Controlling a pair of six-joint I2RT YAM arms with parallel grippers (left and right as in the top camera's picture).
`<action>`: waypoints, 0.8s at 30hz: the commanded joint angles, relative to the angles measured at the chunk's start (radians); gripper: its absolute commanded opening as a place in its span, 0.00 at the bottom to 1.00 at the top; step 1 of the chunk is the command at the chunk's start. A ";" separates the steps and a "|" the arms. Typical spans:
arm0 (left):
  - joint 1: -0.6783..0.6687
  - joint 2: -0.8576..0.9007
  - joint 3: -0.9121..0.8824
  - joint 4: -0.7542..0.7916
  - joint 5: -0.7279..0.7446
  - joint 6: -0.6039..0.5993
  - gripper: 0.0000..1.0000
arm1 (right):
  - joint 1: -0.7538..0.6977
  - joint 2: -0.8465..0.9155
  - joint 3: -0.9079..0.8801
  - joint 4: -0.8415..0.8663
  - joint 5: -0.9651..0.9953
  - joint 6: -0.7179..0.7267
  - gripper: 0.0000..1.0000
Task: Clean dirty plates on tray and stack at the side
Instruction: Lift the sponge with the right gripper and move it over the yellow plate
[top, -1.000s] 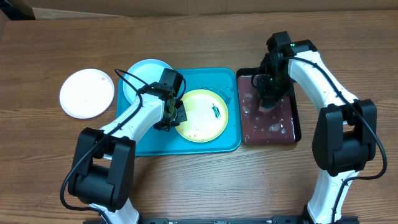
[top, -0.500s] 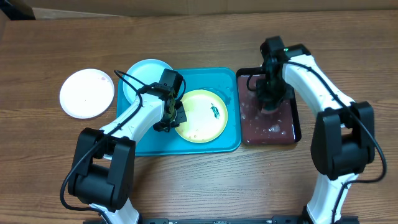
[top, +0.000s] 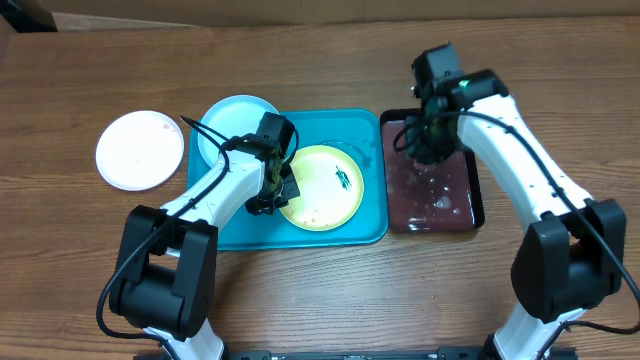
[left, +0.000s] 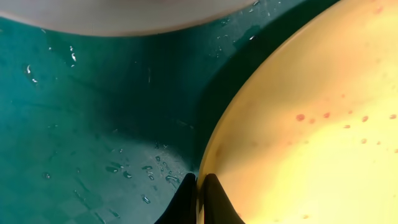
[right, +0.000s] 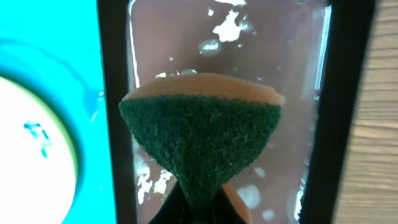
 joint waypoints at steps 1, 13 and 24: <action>0.006 0.019 -0.002 -0.010 -0.047 -0.029 0.04 | 0.007 -0.008 -0.083 0.067 0.026 0.005 0.04; 0.006 0.019 -0.001 -0.010 -0.050 -0.029 0.04 | 0.030 -0.027 0.153 -0.094 -0.003 -0.017 0.04; 0.006 0.019 -0.002 -0.009 -0.050 -0.029 0.04 | 0.244 -0.026 0.192 -0.012 -0.113 -0.081 0.04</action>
